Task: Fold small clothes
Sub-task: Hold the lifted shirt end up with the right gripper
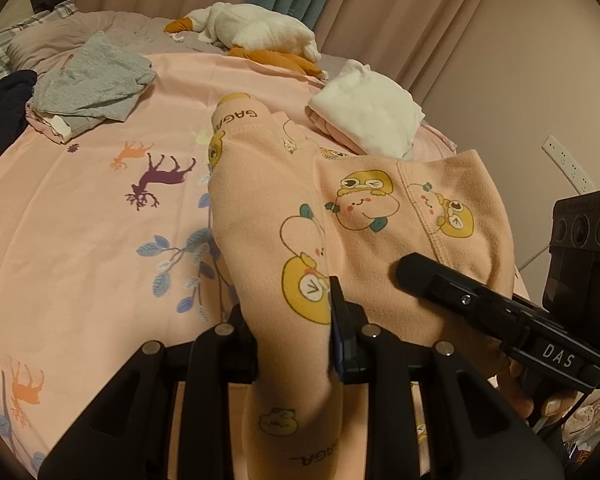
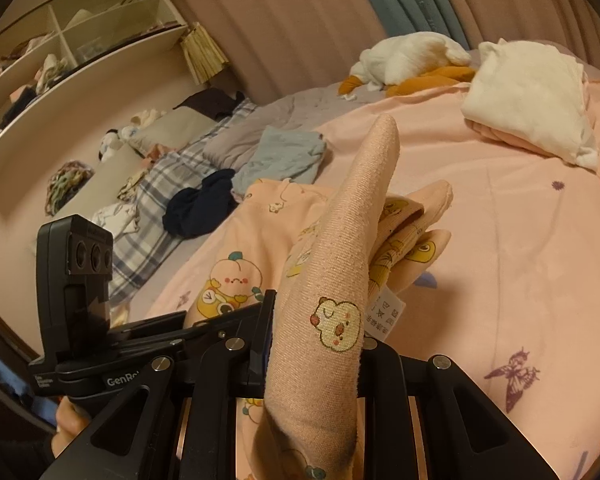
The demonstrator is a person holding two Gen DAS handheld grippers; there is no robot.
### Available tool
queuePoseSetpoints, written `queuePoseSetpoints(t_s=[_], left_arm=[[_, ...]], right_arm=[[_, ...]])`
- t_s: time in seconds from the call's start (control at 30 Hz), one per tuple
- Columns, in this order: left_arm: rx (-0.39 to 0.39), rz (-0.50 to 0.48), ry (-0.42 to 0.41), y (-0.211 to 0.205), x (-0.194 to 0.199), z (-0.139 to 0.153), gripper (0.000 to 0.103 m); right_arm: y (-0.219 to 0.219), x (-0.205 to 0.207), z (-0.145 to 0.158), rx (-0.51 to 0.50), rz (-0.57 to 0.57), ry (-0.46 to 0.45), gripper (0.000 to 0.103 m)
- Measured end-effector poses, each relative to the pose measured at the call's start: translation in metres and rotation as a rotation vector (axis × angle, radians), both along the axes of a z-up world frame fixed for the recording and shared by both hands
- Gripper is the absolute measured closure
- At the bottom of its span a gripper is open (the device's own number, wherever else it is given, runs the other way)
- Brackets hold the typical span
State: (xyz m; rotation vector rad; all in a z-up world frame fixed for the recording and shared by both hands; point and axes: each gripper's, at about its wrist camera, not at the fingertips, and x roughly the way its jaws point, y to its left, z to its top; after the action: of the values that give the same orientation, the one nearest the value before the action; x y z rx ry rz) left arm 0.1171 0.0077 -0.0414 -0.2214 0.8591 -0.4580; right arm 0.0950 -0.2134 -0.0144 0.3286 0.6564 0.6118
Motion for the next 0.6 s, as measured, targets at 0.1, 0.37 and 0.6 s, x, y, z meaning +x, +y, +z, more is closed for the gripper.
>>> queuePoseSetpoints(t_s=[0.1,0.37,0.6], left_arm=[[-0.002,0.011,-0.004,0.007,0.003,0.001,0.077],[0.000,0.038,-0.011,0.024,0.012,0.003,0.077],[0.014,0.057,-0.017,0.034,0.022,0.002,0.077]], right_arm=[[0.006,0.004,0.001,-0.006,0.011,-0.006,0.079],[0.020,0.015,0.004,-0.016,0.042,-0.013,0.080],[0.028,0.026,0.003,-0.018,0.064,-0.014,0.079]])
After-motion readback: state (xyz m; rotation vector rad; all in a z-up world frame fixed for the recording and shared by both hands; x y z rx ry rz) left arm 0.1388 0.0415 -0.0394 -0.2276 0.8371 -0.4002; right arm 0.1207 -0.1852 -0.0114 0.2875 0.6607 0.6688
